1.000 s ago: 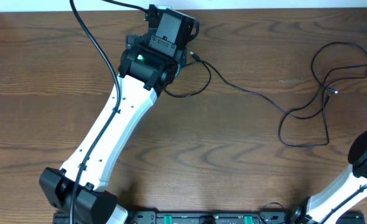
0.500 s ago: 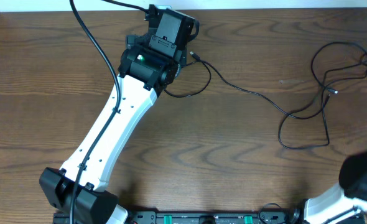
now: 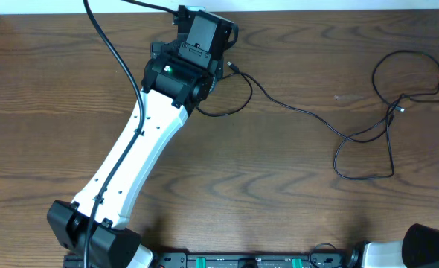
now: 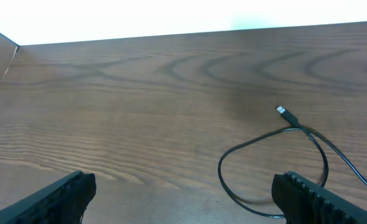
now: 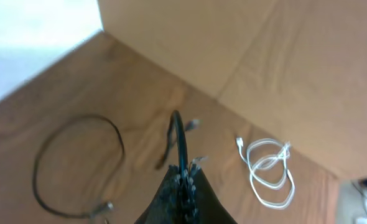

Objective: Untangle cables

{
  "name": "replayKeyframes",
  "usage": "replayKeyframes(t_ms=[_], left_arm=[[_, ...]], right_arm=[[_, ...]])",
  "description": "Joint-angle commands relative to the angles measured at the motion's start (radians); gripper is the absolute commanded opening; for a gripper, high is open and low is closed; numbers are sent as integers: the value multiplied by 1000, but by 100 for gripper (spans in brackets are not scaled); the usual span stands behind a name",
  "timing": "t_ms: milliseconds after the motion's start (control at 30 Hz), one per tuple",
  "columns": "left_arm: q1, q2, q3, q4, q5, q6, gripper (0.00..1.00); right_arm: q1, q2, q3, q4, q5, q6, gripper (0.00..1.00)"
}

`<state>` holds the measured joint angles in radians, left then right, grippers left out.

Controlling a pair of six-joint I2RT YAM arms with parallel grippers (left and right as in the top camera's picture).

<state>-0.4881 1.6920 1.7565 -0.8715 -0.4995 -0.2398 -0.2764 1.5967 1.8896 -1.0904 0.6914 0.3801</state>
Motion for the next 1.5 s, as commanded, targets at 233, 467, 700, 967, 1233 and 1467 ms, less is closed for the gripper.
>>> replayKeyframes(t_ms=[233, 467, 700, 967, 1233, 1467], left_arm=[[0, -12, 1, -3, -2, -13, 95], [1, -12, 2, -3, -2, -13, 95], [1, -12, 1, -3, -2, -13, 95], [1, -12, 1, -3, -2, -13, 95], [0, -12, 1, -3, -2, -13, 95], [0, -12, 2, -3, -2, -13, 95]], right_arm=[[0, -5, -56, -71, -6, 143, 1], [-5, 9, -254, 40, -26, 177, 1], [-6, 10, -448, 278, -71, 176, 1], [-6, 53, -528, 530, -84, 176, 1], [-6, 257, -500, 741, -119, 173, 1], [-8, 496, -385, 863, -196, 172, 36]])
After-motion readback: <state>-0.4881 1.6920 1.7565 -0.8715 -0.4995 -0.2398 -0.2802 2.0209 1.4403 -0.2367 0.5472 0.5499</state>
